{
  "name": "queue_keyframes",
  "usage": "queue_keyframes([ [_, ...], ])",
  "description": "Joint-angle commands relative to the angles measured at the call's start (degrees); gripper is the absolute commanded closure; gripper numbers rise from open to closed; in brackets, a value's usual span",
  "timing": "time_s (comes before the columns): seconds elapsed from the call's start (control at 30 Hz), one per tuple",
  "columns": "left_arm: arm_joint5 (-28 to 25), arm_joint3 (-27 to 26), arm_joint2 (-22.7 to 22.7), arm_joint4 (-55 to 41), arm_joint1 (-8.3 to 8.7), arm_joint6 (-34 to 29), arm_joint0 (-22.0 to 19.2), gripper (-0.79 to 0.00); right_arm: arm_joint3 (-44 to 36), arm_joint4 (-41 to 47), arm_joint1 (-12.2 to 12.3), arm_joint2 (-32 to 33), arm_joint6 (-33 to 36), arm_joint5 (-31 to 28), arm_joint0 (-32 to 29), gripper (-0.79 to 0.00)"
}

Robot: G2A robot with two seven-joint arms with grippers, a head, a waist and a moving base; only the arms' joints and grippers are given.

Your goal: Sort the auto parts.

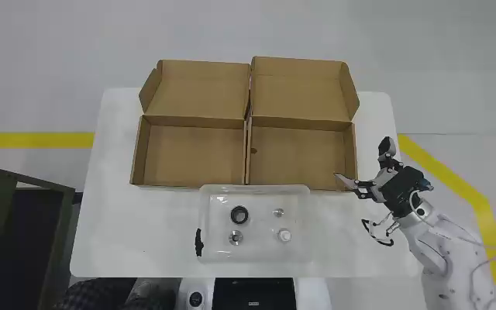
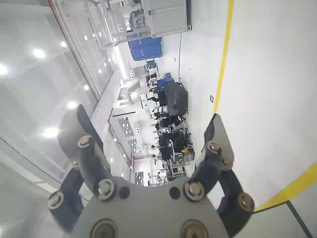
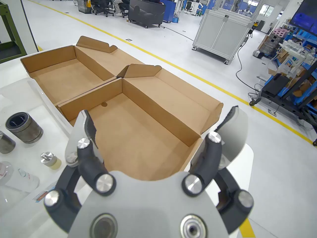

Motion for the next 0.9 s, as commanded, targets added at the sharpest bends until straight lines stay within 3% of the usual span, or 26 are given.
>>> queue_keyframes([
  [0.0, 0.0, 0.0, 0.0, 0.0, 0.0, 0.0, 0.0, -0.785, 0.0, 0.0, 0.0, 0.0, 0.0, 0.0, 0.0, -0.784],
  [0.87, 0.0, 0.0, 0.0, 0.0, 0.0, 0.0, 0.0, -0.785, -0.1, 0.7, 0.1, -1.1, 1.2, -1.3, 0.6, -0.785],
])
